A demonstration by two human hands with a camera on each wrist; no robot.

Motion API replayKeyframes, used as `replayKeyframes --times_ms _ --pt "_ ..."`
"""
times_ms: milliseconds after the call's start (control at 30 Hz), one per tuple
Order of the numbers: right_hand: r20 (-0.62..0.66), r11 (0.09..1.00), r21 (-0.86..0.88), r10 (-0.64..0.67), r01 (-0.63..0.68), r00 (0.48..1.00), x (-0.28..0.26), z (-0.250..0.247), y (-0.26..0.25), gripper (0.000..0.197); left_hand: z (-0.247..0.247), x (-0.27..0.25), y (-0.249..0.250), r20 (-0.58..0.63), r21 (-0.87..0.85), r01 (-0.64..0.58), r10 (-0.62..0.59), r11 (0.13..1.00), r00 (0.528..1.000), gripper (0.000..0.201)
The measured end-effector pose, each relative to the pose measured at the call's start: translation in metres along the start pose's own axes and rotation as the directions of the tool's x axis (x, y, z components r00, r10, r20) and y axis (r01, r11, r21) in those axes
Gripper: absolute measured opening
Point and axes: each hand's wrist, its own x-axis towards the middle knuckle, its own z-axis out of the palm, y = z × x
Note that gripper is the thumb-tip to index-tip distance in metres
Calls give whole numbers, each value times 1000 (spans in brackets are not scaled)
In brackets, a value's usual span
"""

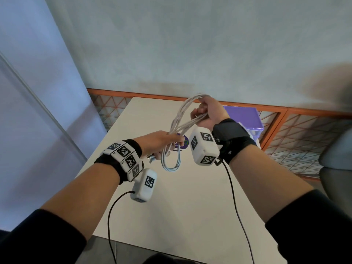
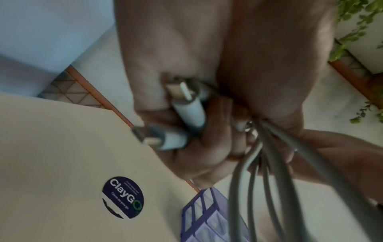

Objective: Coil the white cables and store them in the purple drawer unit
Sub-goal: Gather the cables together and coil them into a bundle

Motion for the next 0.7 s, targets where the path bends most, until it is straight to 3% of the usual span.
replayKeyframes --times_ms 67,200,267,433,500,567,633,700 --pt "4 1000 -26 -8 8 1000 0 -4 -6 29 1 2 0 35 9 4 -5 1000 999 43" --pt "-43 999 -27 -20 18 999 5 -8 -9 31 4 2 7 54 58 9 -12 998 998 26" --pt "-78 998 -57 -30 26 997 10 -9 -7 30 6 2 10 -9 89 -12 12 996 1000 24" --pt "-59 912 -394 -151 116 987 16 -18 -8 17 -4 1 11 -130 190 -44 69 981 989 42" --pt "22 798 -576 -202 177 979 15 -20 -10 12 -12 2 10 -153 192 -42 72 981 986 47" --pt "110 582 -777 -249 240 962 16 -21 -9 21 -17 4 7 -143 195 -48 77 980 987 47" --pt "210 307 -894 -354 325 911 15 -21 -4 53 -20 5 3 -117 206 -43 68 978 991 43" --pt "411 54 -882 -398 469 820 6 -18 -1 83 -20 6 -1 -94 240 -25 49 970 994 40"
